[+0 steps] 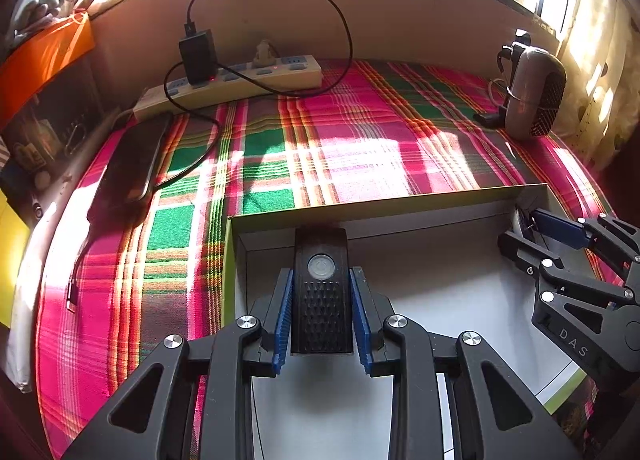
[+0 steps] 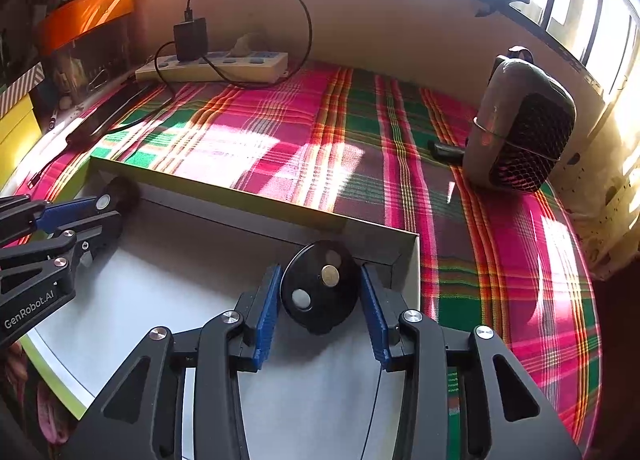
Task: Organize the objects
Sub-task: 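Open the right tool to drop the disc in the box while the left tool releases the device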
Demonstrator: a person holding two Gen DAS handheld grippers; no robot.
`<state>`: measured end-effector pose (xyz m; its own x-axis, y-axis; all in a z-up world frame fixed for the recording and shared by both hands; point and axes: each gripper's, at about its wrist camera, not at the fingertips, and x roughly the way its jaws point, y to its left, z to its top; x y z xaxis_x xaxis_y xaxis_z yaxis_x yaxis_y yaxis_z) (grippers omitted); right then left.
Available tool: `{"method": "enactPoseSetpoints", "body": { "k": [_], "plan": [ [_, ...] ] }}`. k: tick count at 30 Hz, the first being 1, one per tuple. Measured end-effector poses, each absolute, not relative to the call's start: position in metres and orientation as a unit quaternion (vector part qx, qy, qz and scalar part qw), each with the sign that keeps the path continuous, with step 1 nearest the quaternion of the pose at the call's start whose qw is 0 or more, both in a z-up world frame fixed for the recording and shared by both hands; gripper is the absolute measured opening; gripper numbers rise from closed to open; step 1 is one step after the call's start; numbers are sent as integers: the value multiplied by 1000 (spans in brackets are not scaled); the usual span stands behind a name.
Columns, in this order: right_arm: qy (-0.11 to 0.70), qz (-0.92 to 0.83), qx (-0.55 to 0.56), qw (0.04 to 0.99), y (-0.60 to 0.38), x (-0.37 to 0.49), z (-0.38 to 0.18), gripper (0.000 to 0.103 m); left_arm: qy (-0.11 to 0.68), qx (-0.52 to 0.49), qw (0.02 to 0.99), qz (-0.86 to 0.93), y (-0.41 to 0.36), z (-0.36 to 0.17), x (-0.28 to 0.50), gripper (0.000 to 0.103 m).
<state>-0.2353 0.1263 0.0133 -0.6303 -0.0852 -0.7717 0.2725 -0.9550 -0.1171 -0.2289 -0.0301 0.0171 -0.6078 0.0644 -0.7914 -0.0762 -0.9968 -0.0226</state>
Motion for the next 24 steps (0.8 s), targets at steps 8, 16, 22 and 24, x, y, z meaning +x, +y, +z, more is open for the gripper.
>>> {"method": "enactPoseSetpoints", "body": {
  "k": [8,16,22,24],
  "plan": [
    [109,-898,414,97,127,-234,15,49,2,-439,40,898,-31,18,-229,26],
    [103,-898,416,98,128,-233,16,50,1,-433,42,900,-30,22,-224,27],
    [93,-901,411,99,131,-226,21,51,2,-426,43,904,-29,28,-216,28],
    [91,-903,407,99,131,-223,25,51,2,-423,46,905,-27,31,-212,28]
  ]
}}
